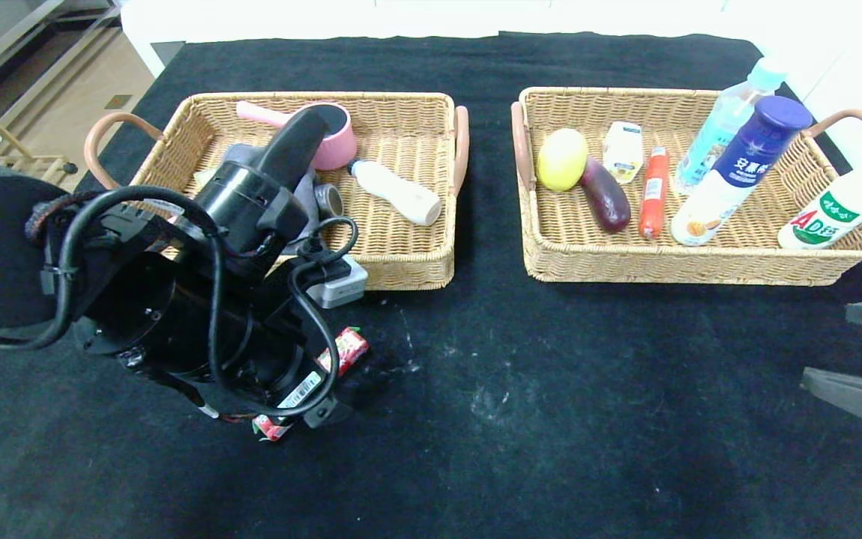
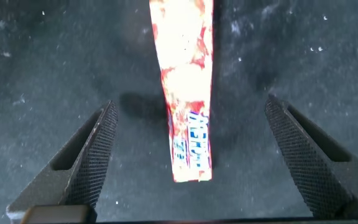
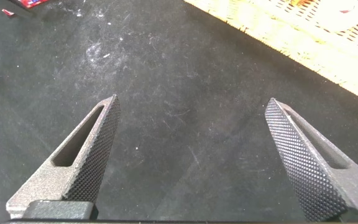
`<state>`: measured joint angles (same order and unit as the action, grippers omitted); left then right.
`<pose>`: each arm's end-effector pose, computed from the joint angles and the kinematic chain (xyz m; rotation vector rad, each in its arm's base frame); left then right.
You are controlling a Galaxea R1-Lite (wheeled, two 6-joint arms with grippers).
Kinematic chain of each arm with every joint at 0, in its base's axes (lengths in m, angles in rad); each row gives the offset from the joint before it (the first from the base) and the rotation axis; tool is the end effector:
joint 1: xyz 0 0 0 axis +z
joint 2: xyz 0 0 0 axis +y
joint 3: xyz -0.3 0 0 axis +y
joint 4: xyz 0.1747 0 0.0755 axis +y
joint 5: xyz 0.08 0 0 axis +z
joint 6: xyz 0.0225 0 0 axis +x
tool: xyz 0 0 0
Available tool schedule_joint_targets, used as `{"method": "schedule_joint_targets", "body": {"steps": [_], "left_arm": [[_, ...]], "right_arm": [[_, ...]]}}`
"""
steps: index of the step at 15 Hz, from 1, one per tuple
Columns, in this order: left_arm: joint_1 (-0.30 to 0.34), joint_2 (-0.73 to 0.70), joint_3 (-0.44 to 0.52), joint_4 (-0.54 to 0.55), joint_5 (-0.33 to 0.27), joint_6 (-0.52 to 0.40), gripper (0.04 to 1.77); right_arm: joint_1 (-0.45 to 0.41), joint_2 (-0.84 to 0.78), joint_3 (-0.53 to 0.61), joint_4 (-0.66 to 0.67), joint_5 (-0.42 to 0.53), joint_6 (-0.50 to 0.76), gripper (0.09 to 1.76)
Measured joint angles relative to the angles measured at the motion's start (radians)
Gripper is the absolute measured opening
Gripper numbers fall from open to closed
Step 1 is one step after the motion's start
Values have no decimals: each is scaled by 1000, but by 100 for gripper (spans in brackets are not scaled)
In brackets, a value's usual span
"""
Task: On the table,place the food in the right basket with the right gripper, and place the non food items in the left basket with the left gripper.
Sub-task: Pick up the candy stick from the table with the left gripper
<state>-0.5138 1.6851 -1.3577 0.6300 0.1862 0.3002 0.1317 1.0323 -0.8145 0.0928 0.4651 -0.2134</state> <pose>0.2482 -0.1353 0.2299 0.6065 0.8580 -0.4390 0.1259 0.0269 0.2629 -0.1531 0.2463 0.6222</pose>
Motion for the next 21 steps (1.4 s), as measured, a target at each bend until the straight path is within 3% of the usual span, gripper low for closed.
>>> {"method": "schedule_joint_targets", "body": {"steps": [12, 16, 19, 21], "left_arm": [[-14, 24, 6, -3, 36, -4, 172], [-13, 23, 5, -3, 35, -4, 112], [-13, 23, 6, -3, 35, -12, 79], [-13, 23, 7, -2, 34, -13, 29]], "right_arm": [[0, 0, 0, 0, -1, 0, 171], [0, 0, 0, 0, 0, 0, 171], [0, 0, 0, 0, 0, 0, 171], [0, 0, 0, 0, 0, 0, 171]]}}
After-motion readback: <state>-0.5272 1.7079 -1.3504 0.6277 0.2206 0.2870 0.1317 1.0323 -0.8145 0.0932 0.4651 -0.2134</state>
